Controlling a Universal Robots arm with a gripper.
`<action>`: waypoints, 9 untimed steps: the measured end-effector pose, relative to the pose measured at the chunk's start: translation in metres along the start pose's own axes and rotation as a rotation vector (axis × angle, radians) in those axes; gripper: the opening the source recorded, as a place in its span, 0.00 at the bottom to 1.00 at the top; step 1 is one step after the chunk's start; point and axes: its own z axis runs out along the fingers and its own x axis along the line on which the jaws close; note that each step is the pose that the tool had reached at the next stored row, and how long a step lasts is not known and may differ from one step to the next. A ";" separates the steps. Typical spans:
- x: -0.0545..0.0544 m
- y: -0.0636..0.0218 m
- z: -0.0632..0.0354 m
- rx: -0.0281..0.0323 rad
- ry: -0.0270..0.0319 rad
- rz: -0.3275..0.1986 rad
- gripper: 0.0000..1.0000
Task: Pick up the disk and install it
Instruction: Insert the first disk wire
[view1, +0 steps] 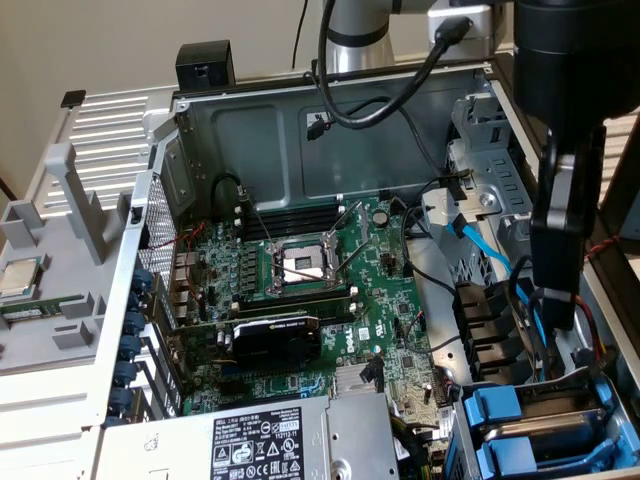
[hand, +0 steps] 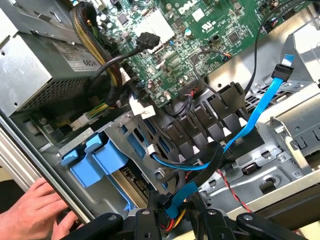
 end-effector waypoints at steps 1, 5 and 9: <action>0.000 0.0001 0.0001 0.0000 -0.0002 0.000 0.35; -0.001 0.0008 -0.0002 0.0000 0.0000 0.001 0.35; -0.002 0.0014 -0.0001 -0.0012 0.0024 0.009 0.35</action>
